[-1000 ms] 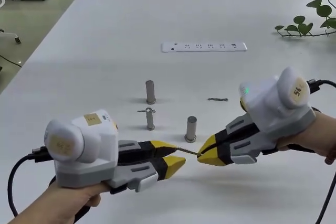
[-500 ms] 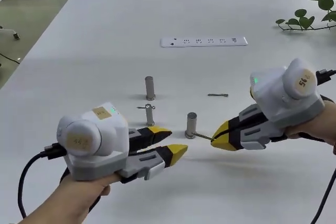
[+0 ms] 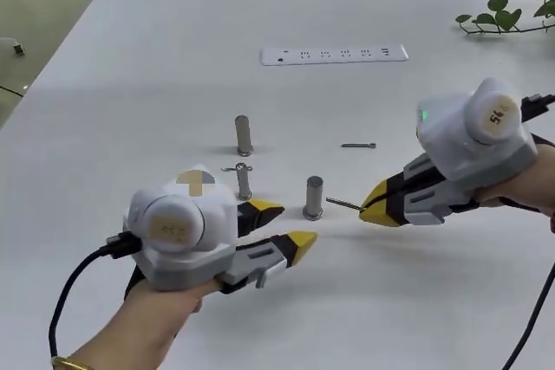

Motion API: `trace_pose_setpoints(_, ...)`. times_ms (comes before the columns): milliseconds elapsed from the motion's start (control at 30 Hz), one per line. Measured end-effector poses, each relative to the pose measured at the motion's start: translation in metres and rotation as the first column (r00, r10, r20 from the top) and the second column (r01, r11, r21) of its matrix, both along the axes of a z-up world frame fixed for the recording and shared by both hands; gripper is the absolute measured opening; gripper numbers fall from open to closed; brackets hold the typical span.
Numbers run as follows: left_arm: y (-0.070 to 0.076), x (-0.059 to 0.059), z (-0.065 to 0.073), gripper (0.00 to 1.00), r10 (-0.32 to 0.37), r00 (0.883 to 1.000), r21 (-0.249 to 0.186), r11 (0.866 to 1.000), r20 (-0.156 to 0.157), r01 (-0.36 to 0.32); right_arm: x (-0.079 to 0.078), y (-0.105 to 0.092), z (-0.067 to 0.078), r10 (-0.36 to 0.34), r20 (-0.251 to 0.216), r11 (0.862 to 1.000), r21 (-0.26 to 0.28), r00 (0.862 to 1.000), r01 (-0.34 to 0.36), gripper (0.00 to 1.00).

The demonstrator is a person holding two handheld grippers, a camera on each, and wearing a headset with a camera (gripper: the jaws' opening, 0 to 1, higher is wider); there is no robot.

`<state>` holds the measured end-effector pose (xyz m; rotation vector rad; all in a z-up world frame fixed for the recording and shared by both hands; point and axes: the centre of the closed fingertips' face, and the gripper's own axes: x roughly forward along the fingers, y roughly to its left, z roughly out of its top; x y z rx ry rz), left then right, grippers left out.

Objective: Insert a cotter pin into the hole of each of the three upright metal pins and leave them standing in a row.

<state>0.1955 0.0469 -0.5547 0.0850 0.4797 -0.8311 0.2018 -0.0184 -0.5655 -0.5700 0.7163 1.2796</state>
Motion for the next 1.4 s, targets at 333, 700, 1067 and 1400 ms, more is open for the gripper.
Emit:
trace_pose_setpoints(333, -0.005, 0.016, -0.007, 0.28, 0.063, 0.998, -0.002, 0.998, 0.006, -0.063, 0.012, -0.005, -0.005, 0.002, 0.008, 1.0, -0.018, 1.0, -0.002, 0.0)
trace_pose_setpoints(700, -0.011, 0.034, -0.021, 0.24, 0.126, 0.992, 0.001, 0.992, -0.009, -0.126, 0.024, -0.004, -0.005, 0.039, 0.031, 0.999, -0.026, 0.999, -0.038, 0.0)
trace_pose_setpoints(1067, -0.018, 0.048, -0.031, 0.18, 0.165, 0.986, -0.005, 0.986, -0.014, -0.165, 0.029, -0.004, -0.005, 0.05, 0.047, 0.999, -0.011, 0.998, -0.049, 0.0)
trace_pose_setpoints(1400, -0.022, 0.052, -0.037, 0.16, 0.17, 0.985, -0.024, 0.985, -0.032, -0.17, 0.034, -0.003, -0.008, 0.059, 0.058, 0.998, -0.007, 0.997, -0.059, 0.0)
